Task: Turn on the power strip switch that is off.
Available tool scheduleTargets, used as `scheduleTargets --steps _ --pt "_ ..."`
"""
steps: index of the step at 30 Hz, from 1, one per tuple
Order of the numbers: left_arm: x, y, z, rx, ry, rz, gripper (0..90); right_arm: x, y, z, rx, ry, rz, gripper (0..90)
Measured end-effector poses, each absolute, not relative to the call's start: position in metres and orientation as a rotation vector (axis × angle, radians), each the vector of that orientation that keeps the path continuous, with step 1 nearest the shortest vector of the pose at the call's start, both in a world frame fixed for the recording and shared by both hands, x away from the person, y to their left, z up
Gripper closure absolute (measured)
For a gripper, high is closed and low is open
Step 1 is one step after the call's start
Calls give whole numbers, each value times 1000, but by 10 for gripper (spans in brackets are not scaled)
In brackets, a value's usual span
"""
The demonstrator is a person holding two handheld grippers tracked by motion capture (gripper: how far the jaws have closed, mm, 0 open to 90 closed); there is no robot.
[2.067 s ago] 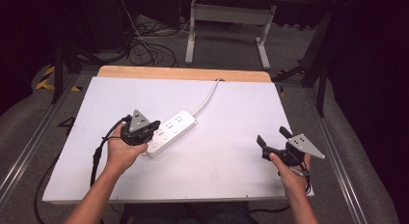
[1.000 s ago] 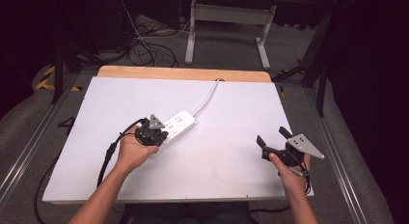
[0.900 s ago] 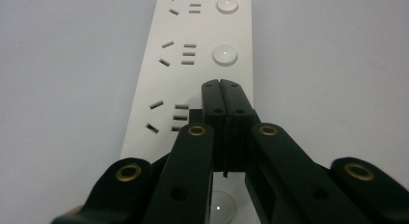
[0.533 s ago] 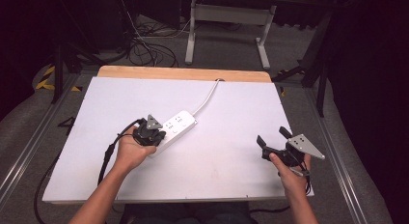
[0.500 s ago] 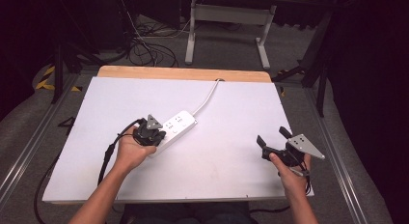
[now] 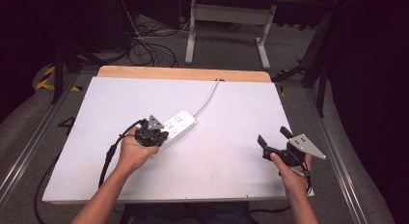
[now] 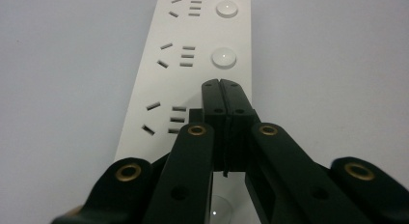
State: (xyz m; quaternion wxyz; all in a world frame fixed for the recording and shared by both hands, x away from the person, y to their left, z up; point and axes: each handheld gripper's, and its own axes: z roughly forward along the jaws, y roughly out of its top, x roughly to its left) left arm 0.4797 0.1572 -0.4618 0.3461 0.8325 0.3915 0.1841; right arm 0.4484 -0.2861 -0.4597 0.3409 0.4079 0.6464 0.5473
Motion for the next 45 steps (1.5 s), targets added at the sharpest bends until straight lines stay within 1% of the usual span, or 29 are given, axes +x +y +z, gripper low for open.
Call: scheduleTargets --steps 5,10,12,17,38,42,45 --pt "480 158 -464 2150 1033 462 900 447 -285 -459 1056 1685 1422 61" --pt "480 156 -464 2150 1044 480 900 447 -285 -459 1054 1681 1421 61" --pt "480 154 -464 2161 1040 508 900 447 -286 -459 1055 1682 1420 61" --pt "481 155 -464 2148 1049 475 900 447 -285 -460 1058 1683 1419 62" --pt "482 155 -461 2150 1072 468 900 445 -286 -461 1061 1688 1412 63" --pt "483 158 -462 2110 1094 424 900 446 -287 -460 1062 1688 1413 63" --pt "482 157 -462 2119 1086 441 900 447 -287 -461 1063 1690 1414 63"
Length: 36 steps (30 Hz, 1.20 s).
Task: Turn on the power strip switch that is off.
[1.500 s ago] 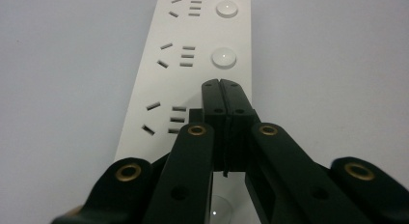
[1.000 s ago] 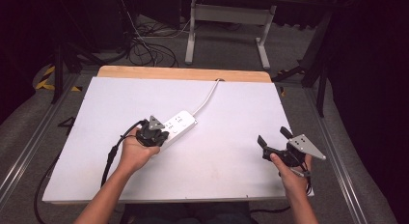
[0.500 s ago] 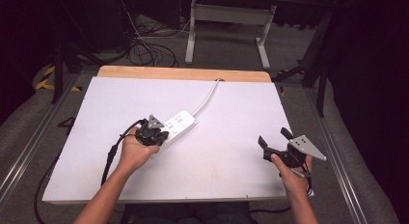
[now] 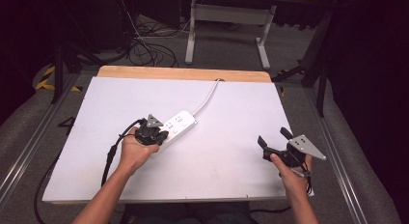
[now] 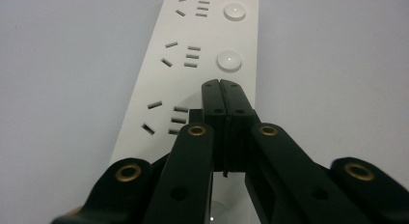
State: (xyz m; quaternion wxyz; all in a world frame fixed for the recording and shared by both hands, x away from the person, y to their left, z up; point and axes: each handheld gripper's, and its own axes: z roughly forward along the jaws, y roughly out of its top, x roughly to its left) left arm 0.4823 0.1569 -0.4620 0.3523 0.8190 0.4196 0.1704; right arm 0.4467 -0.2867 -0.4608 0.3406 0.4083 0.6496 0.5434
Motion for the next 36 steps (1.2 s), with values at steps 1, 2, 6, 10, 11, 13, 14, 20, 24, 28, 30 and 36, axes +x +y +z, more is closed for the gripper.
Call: scheduleTargets --steps 1,2,6,10,11,13,14,20,24,28,30,36 --pt "482 157 -462 2120 1083 445 900 447 -287 -461 1059 1690 1413 63" --pt "482 157 -462 2121 1082 446 900 447 -287 -461 1059 1690 1413 63" --pt "482 157 -462 2110 1081 452 900 447 -285 -460 1056 1693 1414 64" --pt "482 156 -463 2098 1078 457 900 447 -286 -460 1056 1692 1411 64" --pt "482 157 -463 2096 1078 460 900 447 -286 -460 1056 1692 1411 64" --pt "482 157 -463 2094 1077 466 900 447 -286 -461 1057 1691 1411 64" --pt "482 157 -463 2089 1077 468 900 447 -286 -461 1057 1691 1411 64" --pt "481 160 -461 2063 1085 493 900 447 -286 -460 1056 1690 1413 64" --pt "479 166 -453 1965 1087 533 900 447 -286 -460 1055 1691 1412 64" --pt "473 174 -443 1812 1089 607 900 447 -286 -460 1056 1691 1412 64" --pt "469 178 -437 1745 1080 659 900 447 -286 -460 1059 1691 1412 64" --pt "456 194 -424 1611 1069 747 900 448 -285 -460 1056 1692 1413 64"
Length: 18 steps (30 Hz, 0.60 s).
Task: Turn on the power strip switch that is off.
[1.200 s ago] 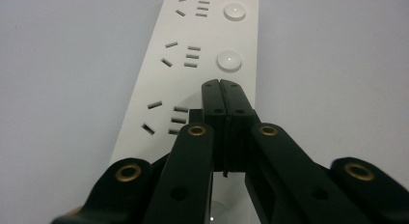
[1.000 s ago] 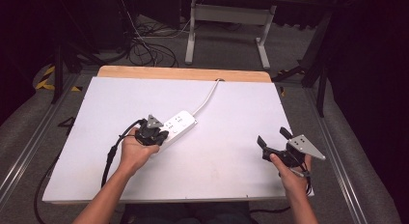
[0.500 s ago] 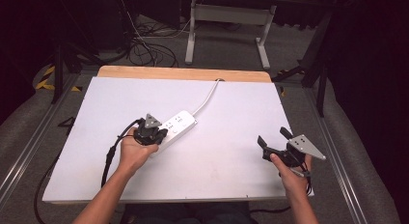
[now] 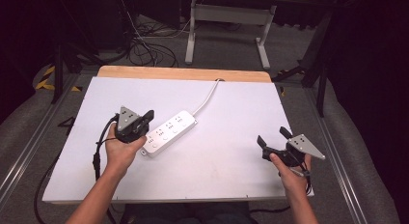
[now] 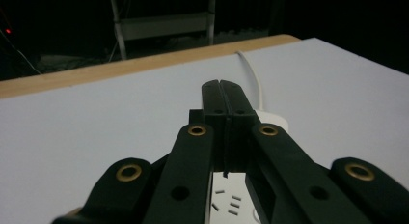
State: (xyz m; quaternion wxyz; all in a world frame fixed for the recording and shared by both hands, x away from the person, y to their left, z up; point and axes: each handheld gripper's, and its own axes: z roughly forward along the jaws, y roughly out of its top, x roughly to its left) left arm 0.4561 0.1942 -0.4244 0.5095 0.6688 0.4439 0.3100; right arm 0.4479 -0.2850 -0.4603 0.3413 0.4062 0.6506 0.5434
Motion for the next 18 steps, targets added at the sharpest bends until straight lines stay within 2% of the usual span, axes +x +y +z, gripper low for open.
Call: scheduleTargets --steps 3,8,12,18 --pt "450 203 -419 1546 1074 775 897 448 -285 -460 1054 1693 1415 64" --pt "444 212 -411 1469 1093 835 671 449 -283 -460 1054 1697 1415 63" --pt "443 215 -408 1450 1116 862 599 451 -282 -460 1048 1701 1418 64" --pt "436 217 -404 1435 1119 882 537 451 -282 -460 1048 1702 1421 63"
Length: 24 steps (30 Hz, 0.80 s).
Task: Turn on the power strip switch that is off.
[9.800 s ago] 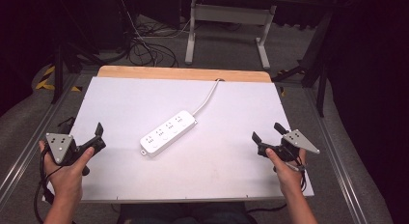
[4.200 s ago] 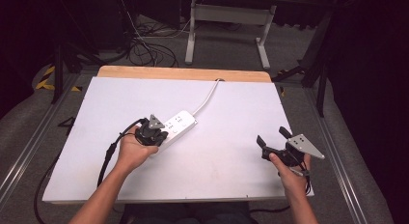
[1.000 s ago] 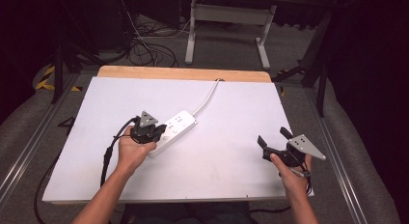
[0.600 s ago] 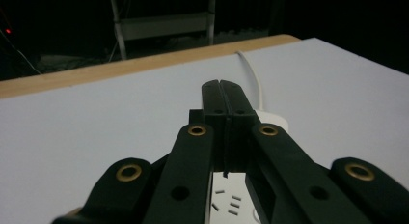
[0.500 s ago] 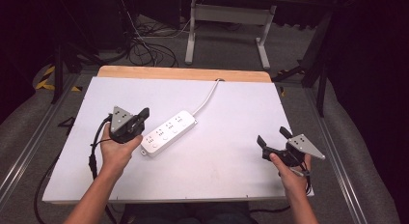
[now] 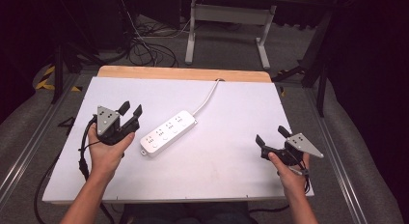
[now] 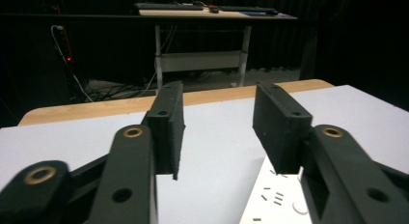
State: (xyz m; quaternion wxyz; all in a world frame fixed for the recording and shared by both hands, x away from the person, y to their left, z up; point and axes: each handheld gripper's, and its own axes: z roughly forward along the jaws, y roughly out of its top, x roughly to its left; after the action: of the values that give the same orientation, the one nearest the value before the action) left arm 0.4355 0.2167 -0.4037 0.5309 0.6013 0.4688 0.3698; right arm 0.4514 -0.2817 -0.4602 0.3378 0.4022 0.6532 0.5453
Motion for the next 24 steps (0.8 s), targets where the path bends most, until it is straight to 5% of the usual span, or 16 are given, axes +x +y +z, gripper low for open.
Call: scheduleTargets --steps 7,8,9,10,24 --pt "418 222 -398 1424 1074 871 287 452 -279 -460 1047 1710 1421 64" --pt "415 223 -398 1422 1071 898 164 452 -280 -461 1044 1713 1418 63" --pt "411 224 -399 1418 1076 918 164 452 -280 -461 1044 1713 1418 63" --pt "407 227 -400 1412 1080 937 65 452 -280 -461 1044 1713 1418 64" --pt "389 248 -410 1379 1130 1007 18 450 -278 -459 1035 1712 1417 64"
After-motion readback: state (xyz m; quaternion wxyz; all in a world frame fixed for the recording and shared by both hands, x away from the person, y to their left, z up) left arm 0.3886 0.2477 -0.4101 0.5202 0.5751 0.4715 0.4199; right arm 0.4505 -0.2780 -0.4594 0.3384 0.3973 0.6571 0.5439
